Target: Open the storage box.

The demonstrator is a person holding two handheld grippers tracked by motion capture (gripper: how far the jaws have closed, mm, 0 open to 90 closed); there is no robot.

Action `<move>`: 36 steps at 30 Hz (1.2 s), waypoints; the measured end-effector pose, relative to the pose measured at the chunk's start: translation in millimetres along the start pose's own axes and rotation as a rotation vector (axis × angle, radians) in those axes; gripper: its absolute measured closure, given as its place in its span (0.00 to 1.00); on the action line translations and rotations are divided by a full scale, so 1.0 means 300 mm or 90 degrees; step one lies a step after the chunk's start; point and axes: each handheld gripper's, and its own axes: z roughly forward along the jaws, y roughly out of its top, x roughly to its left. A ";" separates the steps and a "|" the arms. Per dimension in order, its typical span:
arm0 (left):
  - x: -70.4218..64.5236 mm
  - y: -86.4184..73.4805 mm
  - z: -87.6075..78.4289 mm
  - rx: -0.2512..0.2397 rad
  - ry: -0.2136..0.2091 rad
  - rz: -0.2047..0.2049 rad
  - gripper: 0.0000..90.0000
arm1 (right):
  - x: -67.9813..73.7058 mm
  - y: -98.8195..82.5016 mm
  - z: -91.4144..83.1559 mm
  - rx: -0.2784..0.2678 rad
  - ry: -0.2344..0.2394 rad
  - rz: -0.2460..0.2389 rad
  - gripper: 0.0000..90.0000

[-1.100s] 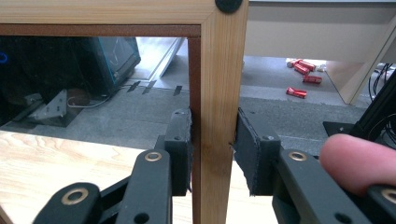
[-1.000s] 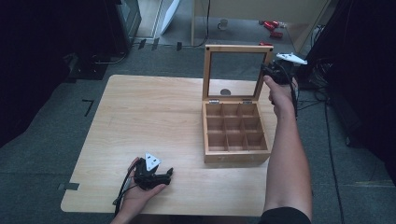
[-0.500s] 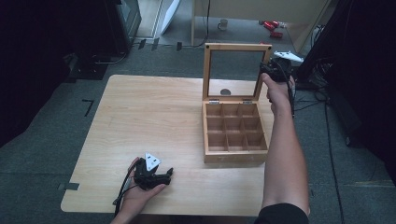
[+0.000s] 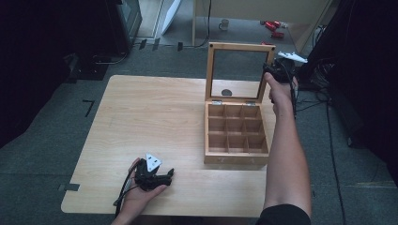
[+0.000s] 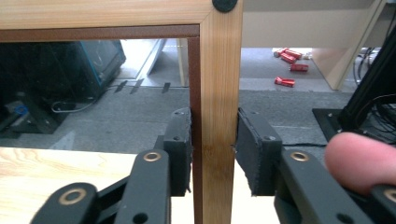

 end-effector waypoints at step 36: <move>-0.004 0.000 0.001 0.001 0.004 0.003 0.20 | -0.002 -0.213 -0.352 0.027 0.093 -0.030 0.15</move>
